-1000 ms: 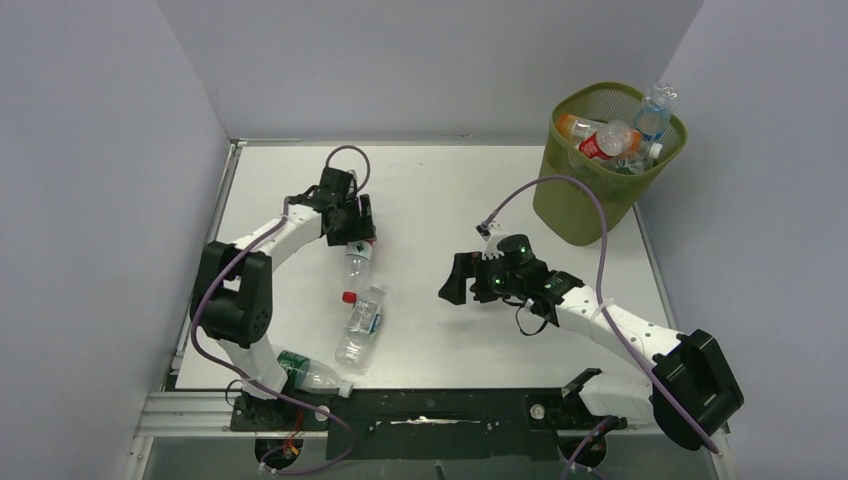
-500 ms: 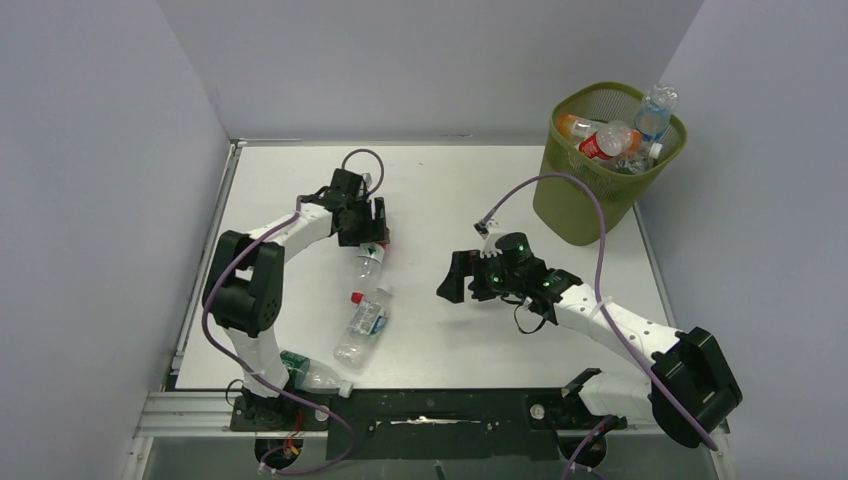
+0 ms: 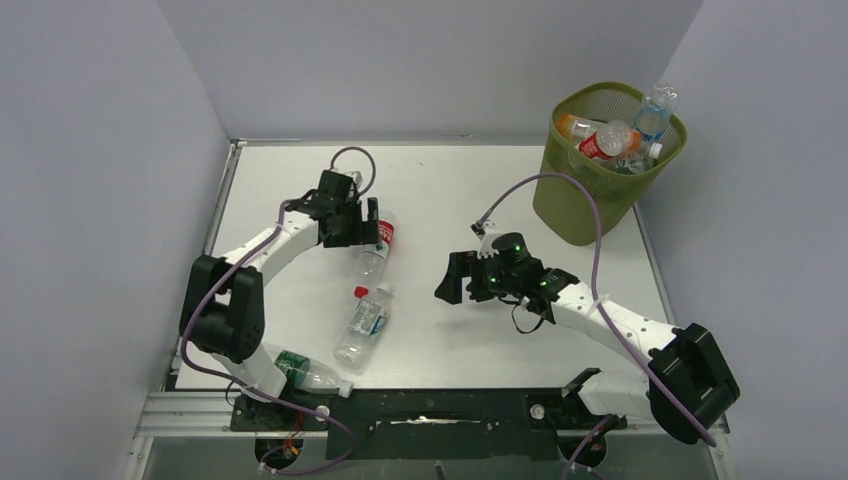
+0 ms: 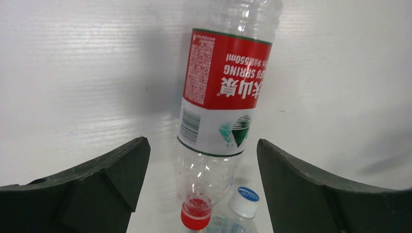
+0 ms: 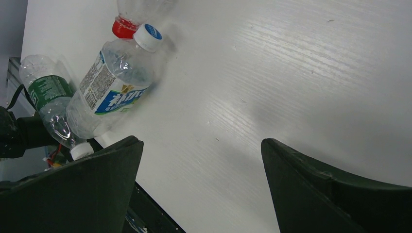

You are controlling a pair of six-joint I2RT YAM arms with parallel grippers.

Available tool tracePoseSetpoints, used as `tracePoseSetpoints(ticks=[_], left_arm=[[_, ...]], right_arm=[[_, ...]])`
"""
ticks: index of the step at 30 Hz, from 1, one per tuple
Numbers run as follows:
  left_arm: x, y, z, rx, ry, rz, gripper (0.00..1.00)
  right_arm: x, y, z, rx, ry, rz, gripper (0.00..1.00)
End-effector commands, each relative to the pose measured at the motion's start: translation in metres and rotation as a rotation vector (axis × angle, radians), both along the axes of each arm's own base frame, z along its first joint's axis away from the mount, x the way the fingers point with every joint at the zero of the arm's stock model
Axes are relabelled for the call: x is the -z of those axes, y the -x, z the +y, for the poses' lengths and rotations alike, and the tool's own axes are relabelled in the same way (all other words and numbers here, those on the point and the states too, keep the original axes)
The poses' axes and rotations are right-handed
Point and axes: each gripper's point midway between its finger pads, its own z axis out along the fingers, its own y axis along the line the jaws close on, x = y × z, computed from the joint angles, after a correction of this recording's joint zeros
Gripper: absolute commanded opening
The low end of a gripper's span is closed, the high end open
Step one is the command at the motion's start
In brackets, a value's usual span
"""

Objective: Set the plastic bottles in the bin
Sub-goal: Pick up the plastic bottle at the center of the board.

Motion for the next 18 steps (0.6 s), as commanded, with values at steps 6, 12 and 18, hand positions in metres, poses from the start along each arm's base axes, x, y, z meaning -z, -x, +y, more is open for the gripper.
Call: tracePoseSetpoints(ticks=[6,12,18], left_arm=[[0.005,0.030,0.001,0.012,-0.026,0.001,0.82],[0.015,0.037,-0.006,0.025,-0.036,0.010,0.81],[0.019,0.038,-0.007,0.026,-0.064,-0.001,0.73]], right_arm=[[-0.023,-0.009,0.010,-0.010,-0.043,-0.076,0.98],[-0.022,-0.006,0.011,-0.009,-0.048,-0.071,0.98],[-0.021,-0.003,0.009,-0.002,-0.051,-0.067,0.98]])
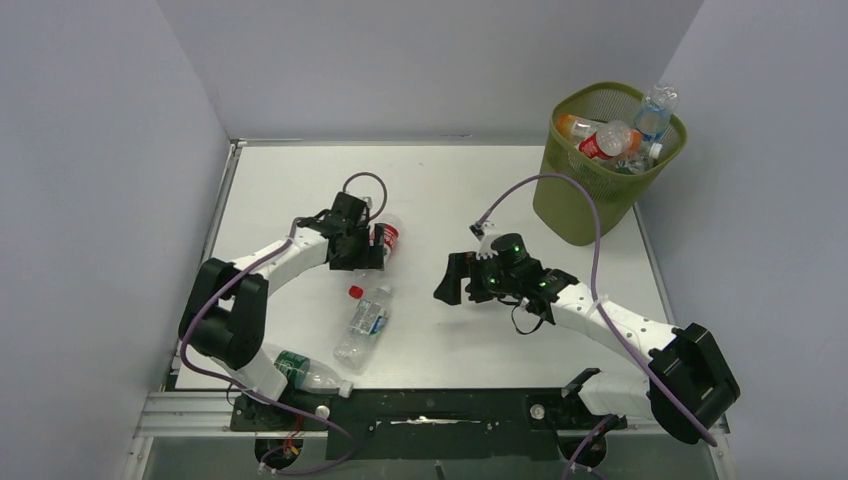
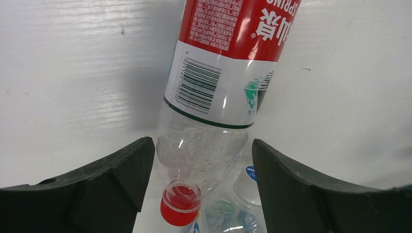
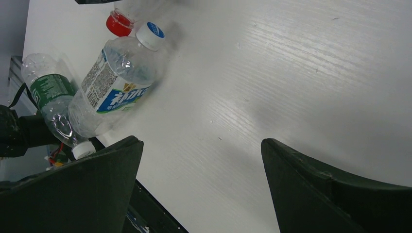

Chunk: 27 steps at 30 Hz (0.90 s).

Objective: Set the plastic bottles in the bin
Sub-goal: Pick up the plastic bottle at the center of the board.

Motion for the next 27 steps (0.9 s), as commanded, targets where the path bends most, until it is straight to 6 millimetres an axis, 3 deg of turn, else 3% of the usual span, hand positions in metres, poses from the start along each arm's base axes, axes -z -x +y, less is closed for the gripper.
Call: tracePoseSetpoints(ticks=[1,5,7,12,19,27], left_arm=[[-0.019,-0.013,-0.002,-0.009,0.009,-0.096,0.70],[-0.021,-0.014,0.000,-0.010,0.001,-0.102,0.54],[-0.022,-0.013,0.000,-0.012,-0.002,-0.103,0.50],[-0.031,-0.013,0.003,-0.018,0.000,-0.131,0.48],[-0.060,-0.019,-0.002,0.001,0.034,-0.203,0.47],[-0.063,-0.022,-0.007,0.018,0.050,-0.201,0.46]], right_arm=[[-0.020,-0.005,0.006,0.006,-0.049,-0.069,0.98],[-0.019,-0.004,0.007,0.009,-0.054,-0.065,0.98],[-0.019,-0.004,0.008,0.008,-0.057,-0.063,0.98],[-0.019,-0.002,0.010,0.005,-0.057,-0.061,0.98],[-0.015,0.002,0.011,0.011,-0.062,-0.056,0.98],[-0.012,0.002,0.012,0.009,-0.057,-0.053,0.98]])
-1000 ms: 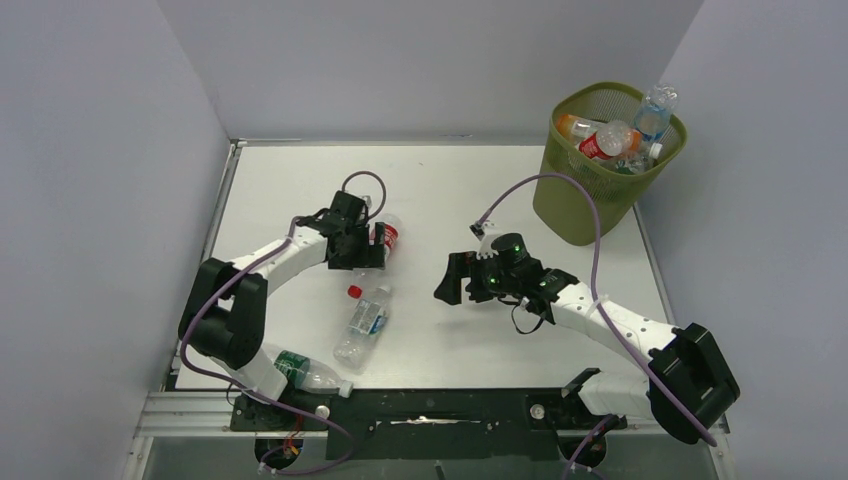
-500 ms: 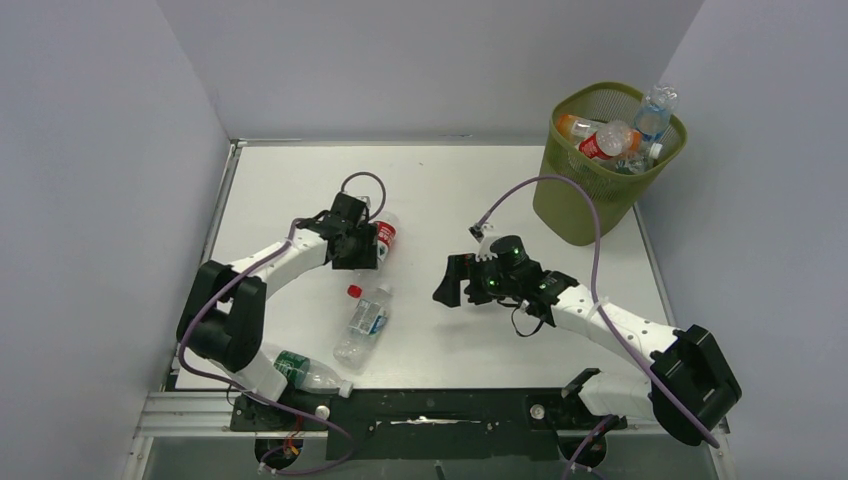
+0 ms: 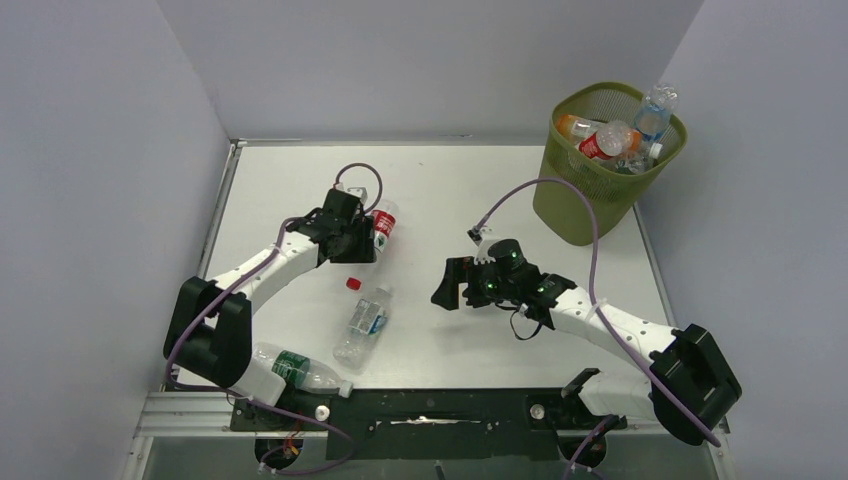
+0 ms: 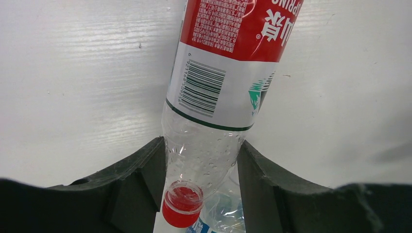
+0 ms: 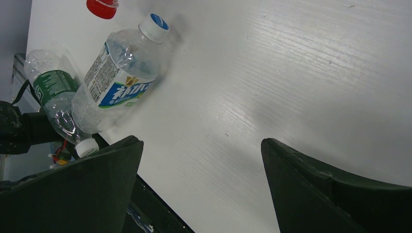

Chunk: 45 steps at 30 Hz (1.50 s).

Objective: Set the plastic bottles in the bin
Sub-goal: Pick up the plastic bottle at the center of the board.

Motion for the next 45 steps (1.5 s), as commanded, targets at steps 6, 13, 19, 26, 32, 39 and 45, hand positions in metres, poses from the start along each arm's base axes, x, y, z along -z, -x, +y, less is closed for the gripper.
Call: tracePoseSetpoints(ticks=[6,13,19,26,32,39,45], left_arm=[[-0.026,-0.018,-0.012,0.031,0.042,-0.081,0.46],[-0.027,-0.019,-0.013,0.032,0.046,-0.087,0.46],[-0.034,-0.021,-0.016,0.038,0.060,-0.101,0.46],[-0.042,-0.023,-0.018,0.041,0.073,-0.116,0.46],[-0.047,-0.025,-0.020,0.046,0.080,-0.124,0.46],[-0.035,-0.015,-0.023,0.093,0.085,-0.086,0.57],[-0.033,-0.014,-0.022,0.092,0.095,-0.102,0.56]], right_arm=[[-0.013,-0.008,0.008,0.001,-0.040,-0.059,0.98],[-0.011,-0.009,0.010,-0.008,-0.034,-0.058,0.98],[-0.008,-0.009,0.010,-0.011,-0.030,-0.053,0.98],[-0.005,-0.009,0.011,-0.017,-0.026,-0.050,0.98],[-0.004,-0.010,0.012,-0.024,-0.024,-0.050,0.98],[-0.003,-0.010,0.014,-0.033,-0.025,-0.043,0.98],[-0.003,-0.009,0.013,-0.030,-0.024,-0.042,0.98]])
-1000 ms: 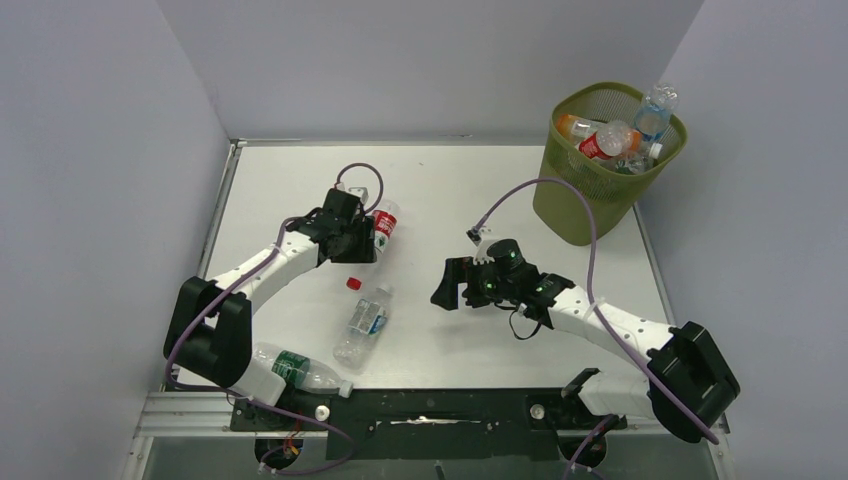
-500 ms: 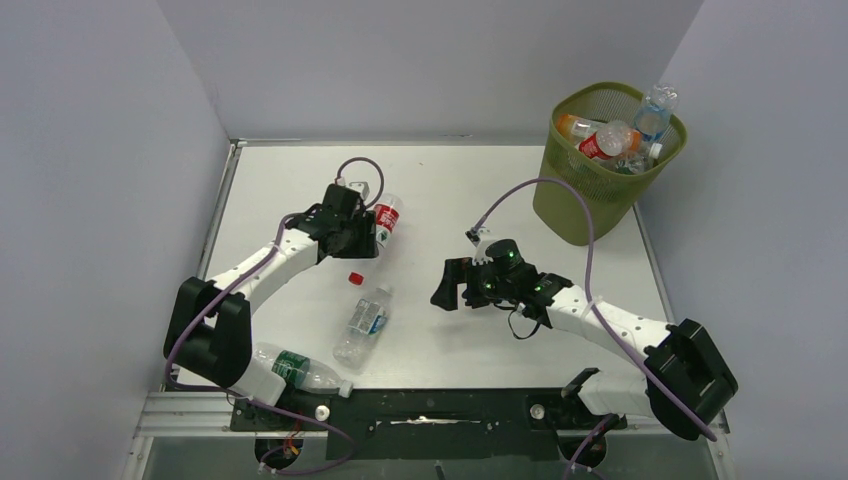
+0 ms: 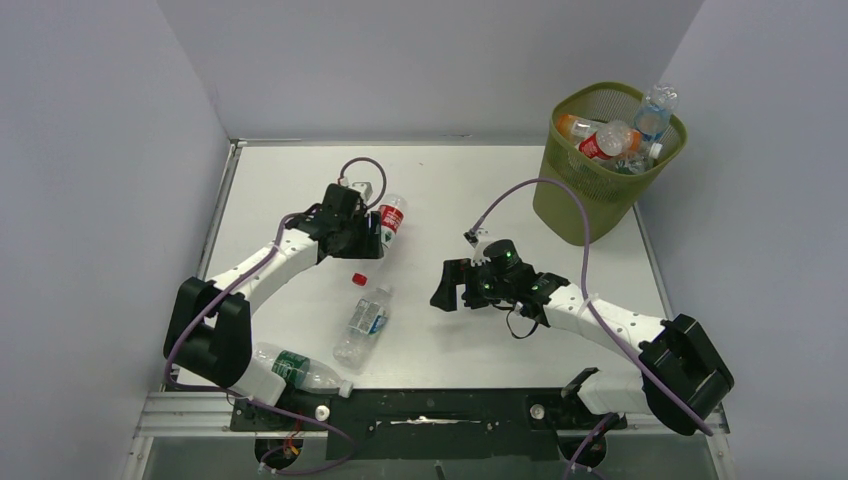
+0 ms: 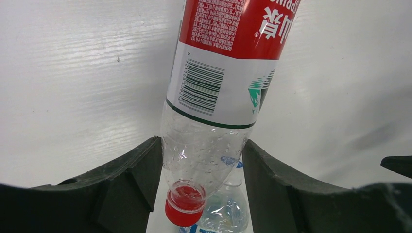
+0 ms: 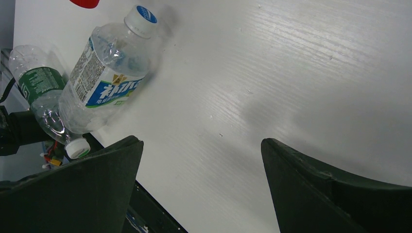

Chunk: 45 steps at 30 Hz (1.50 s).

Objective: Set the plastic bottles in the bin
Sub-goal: Pick up the plastic bottle at the center of the board.

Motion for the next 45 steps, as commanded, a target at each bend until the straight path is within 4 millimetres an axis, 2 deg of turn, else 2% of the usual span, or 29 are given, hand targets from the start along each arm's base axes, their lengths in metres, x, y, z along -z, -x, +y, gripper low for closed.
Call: tracePoseSetpoints(ticks=[1,4,11,23,30,37,42,45], left_arm=[[-0.018,-0.009,-0.007,0.026,0.042,-0.081,0.55],[-0.020,-0.010,-0.008,0.028,0.046,-0.081,0.54],[-0.038,-0.009,-0.014,0.041,0.081,-0.101,0.52],[-0.072,0.007,-0.027,0.077,0.199,-0.111,0.51],[-0.089,0.017,-0.034,0.115,0.249,-0.122,0.51],[-0.113,0.023,-0.044,0.164,0.314,-0.149,0.51],[-0.124,0.031,-0.052,0.200,0.367,-0.146,0.51],[-0.130,0.038,-0.058,0.229,0.406,-0.143,0.52]], right_arm=[[-0.017,-0.008,0.011,-0.020,-0.049,-0.069,0.98],[-0.018,-0.009,0.011,-0.018,-0.048,-0.071,0.98],[-0.019,-0.008,0.010,-0.014,-0.052,-0.068,0.98],[-0.026,-0.005,0.013,-0.013,-0.082,-0.067,0.98],[-0.069,-0.008,0.023,-0.022,-0.156,-0.102,0.98],[-0.114,-0.020,0.032,-0.012,-0.228,-0.154,0.98],[-0.143,-0.044,0.017,0.123,-0.172,-0.218,0.98],[-0.167,-0.054,0.012,0.152,-0.203,-0.252,0.98]])
